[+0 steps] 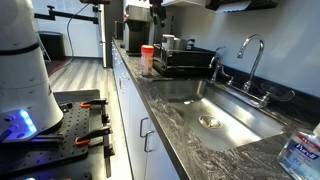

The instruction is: Remove the white bottle from the dish rack

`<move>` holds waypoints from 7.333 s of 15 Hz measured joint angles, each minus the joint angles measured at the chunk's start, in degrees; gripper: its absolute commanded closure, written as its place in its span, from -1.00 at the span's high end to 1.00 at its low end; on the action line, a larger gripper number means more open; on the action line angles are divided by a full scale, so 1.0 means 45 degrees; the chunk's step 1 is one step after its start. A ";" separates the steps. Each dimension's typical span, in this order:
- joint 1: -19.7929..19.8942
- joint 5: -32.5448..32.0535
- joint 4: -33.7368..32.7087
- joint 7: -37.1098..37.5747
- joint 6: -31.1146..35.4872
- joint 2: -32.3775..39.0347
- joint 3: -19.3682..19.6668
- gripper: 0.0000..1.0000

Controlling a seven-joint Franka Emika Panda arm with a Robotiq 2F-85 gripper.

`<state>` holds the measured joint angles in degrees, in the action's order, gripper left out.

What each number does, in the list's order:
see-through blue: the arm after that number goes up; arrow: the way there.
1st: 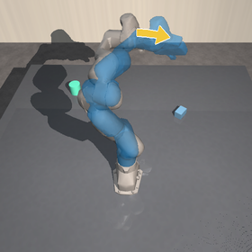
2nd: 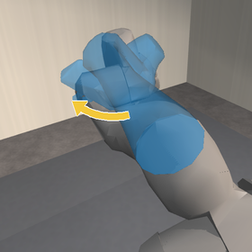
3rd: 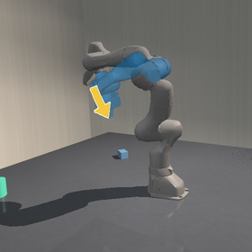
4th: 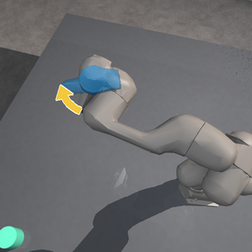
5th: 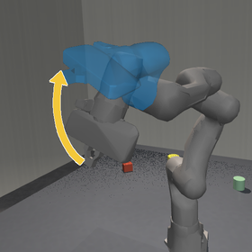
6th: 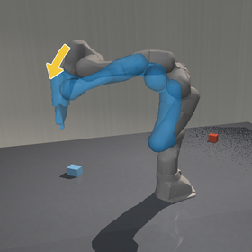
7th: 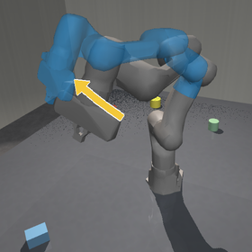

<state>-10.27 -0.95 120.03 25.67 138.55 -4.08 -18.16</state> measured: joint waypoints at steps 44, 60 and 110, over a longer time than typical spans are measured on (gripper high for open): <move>-0.2729 -0.3220 -0.4933 -0.0011 -0.2052 0.3152 0.1528 0.23; -0.2697 -0.0081 -0.3297 -0.0129 -0.2950 0.0465 -0.0190 0.23; -0.3272 -0.2490 0.0119 0.2457 0.1726 0.2546 -0.0363 0.23</move>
<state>-25.00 -12.15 120.56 36.73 146.32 7.37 -19.79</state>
